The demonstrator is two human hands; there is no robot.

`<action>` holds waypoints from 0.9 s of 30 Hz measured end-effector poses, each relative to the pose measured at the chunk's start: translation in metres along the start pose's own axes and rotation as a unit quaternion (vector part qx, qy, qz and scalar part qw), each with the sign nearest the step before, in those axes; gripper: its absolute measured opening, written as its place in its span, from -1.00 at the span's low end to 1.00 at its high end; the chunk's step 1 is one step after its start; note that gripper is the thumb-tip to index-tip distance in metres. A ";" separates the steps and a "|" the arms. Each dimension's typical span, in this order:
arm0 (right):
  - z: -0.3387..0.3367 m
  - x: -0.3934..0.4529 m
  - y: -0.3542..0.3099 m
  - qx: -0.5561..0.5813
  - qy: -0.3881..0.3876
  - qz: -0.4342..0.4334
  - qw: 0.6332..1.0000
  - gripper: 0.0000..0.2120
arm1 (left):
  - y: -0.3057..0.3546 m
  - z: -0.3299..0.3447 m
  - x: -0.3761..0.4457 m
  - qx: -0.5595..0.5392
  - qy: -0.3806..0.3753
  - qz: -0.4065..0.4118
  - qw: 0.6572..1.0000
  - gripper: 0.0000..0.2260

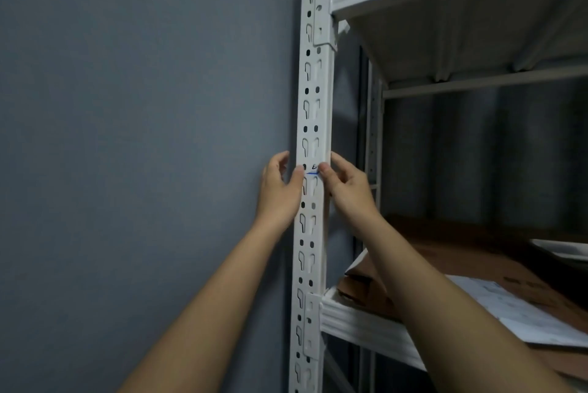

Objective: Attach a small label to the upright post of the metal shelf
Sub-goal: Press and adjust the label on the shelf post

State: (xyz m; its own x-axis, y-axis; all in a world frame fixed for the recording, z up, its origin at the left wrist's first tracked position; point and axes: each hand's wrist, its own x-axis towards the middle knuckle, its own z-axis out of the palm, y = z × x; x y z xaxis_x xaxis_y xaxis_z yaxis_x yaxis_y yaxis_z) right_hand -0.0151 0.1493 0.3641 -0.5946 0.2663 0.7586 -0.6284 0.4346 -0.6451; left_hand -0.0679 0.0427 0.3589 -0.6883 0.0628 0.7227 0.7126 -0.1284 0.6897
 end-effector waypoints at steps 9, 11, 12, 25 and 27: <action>-0.003 0.002 0.003 0.058 -0.028 0.002 0.998 -0.80 | 0.010 0.012 0.016 -0.172 -0.096 -0.137 0.971 -0.74; -0.003 0.003 0.003 0.069 -0.029 -0.002 0.997 -0.80 | 0.012 0.014 0.016 -0.178 -0.105 -0.149 0.967 -0.71; -0.003 0.003 0.003 0.074 -0.030 -0.003 0.997 -0.80 | 0.012 0.015 0.015 -0.180 -0.109 -0.155 0.965 -0.71; 0.000 0.002 0.005 0.083 -0.016 0.019 0.996 -0.82 | 0.018 0.022 0.018 -0.136 -0.116 -0.179 0.968 -0.75; 0.000 0.001 0.005 0.087 -0.014 0.023 0.996 -0.82 | 0.018 0.022 0.018 -0.133 -0.120 -0.183 0.967 -0.74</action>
State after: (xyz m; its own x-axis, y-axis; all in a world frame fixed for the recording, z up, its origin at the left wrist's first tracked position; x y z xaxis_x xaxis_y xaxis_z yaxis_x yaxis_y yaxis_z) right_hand -0.0190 0.1514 0.3622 -0.6367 0.2569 0.7271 -0.6764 0.2667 -0.6865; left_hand -0.0642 0.0632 0.3855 -0.8131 0.3765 0.4440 0.3457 -0.3014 0.8886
